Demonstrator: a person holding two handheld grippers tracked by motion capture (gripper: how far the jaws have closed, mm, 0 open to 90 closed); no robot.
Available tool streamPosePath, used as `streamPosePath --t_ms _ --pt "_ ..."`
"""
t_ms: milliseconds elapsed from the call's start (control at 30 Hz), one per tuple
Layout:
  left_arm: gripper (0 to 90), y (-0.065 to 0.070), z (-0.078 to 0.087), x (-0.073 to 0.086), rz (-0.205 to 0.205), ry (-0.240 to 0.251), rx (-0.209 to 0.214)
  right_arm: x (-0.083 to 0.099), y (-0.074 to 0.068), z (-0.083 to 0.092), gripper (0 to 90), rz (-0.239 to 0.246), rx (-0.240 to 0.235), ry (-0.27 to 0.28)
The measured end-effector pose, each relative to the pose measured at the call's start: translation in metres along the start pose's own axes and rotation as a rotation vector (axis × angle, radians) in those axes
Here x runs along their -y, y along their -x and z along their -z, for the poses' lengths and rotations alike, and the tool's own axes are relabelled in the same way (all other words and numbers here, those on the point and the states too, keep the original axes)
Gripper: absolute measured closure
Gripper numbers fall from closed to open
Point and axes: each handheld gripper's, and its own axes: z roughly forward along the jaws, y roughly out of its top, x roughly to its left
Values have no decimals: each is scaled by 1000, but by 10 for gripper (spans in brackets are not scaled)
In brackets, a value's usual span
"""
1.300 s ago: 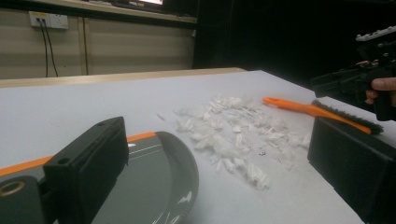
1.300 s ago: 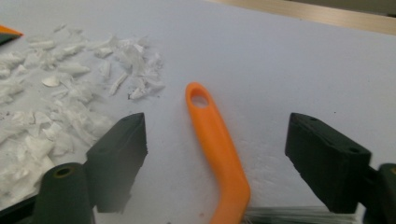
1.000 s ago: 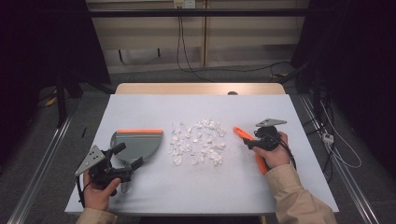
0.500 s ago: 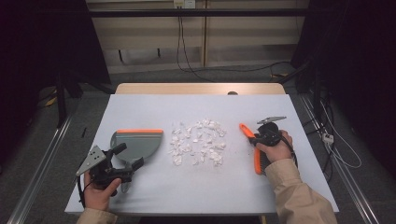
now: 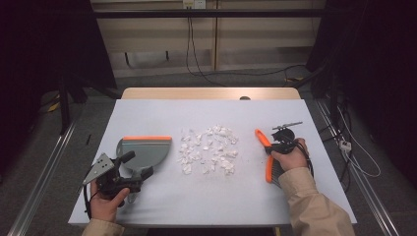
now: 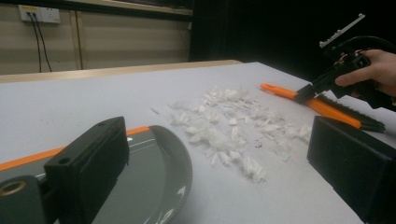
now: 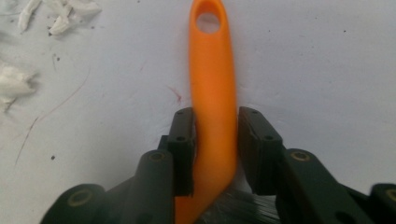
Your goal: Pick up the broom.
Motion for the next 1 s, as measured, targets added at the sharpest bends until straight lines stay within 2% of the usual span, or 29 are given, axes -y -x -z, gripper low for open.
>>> streamPosePath --t_ms 100,167,233,300,433,567,833,933,1000 --pt "52 2 -1 0 -9 -2 3 -2 0 -1 697 -20 2 -11" --pt "54 2 -1 0 -12 -1 5 -2 2 -1 701 -62 -7 -10" --pt "55 3 -1 -1 -6 5 5 -3 -1 -2 702 -51 12 -12" --pt "54 3 -2 -1 -9 9 5 -5 -1 -1 705 -80 19 -25" --pt "54 5 -3 -2 -16 10 8 -12 -3 -2 706 -63 29 -60" --pt "55 4 -4 -3 -20 11 7 -14 -2 -3 706 -58 26 -58" --pt "56 4 -4 -3 -19 11 0 -16 -5 -3 707 -24 22 -25" --pt "55 4 -3 -3 -14 16 -6 -18 -6 1 708 -17 10 13" --pt "55 5 -3 -5 -9 19 -4 -18 -6 8 710 -17 -8 67"
